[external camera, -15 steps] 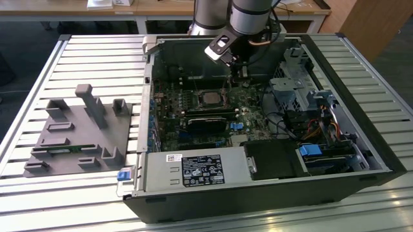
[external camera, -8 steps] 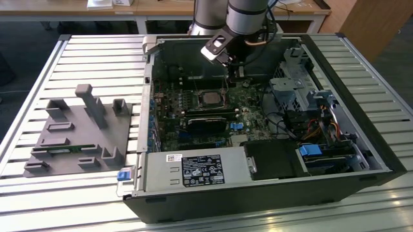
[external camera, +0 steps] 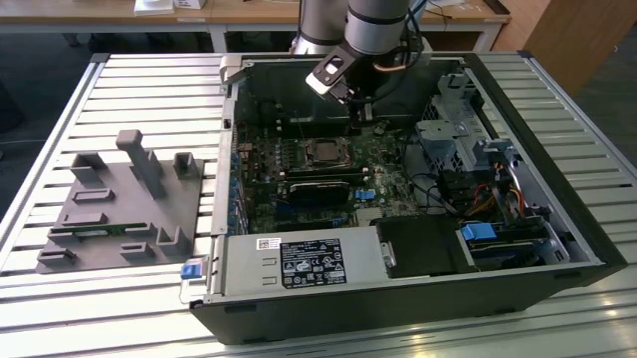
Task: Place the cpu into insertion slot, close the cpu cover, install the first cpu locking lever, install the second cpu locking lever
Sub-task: 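Close the cpu cover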
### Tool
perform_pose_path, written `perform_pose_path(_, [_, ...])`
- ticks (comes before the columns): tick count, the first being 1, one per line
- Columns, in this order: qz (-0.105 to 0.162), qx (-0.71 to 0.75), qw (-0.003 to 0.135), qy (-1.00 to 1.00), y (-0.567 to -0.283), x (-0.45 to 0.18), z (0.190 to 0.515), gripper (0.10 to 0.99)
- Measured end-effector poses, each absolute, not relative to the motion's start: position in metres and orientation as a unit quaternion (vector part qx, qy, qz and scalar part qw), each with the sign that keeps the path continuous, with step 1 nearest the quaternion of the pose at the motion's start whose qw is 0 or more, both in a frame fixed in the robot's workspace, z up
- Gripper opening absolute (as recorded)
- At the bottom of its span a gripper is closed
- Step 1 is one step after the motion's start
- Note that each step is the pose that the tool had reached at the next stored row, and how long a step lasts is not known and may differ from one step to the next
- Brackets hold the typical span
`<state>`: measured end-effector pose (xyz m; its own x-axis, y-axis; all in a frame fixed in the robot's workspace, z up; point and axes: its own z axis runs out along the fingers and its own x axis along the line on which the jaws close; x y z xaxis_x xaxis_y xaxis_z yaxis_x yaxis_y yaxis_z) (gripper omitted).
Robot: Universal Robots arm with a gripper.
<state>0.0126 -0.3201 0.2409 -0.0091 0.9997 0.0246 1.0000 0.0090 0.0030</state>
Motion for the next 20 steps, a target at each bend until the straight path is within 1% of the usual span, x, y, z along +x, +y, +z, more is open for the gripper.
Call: perform_pose_path(20, [-0.01,-0.704,0.008,-0.71,-0.3201,0.0077,0.2387,0.106])
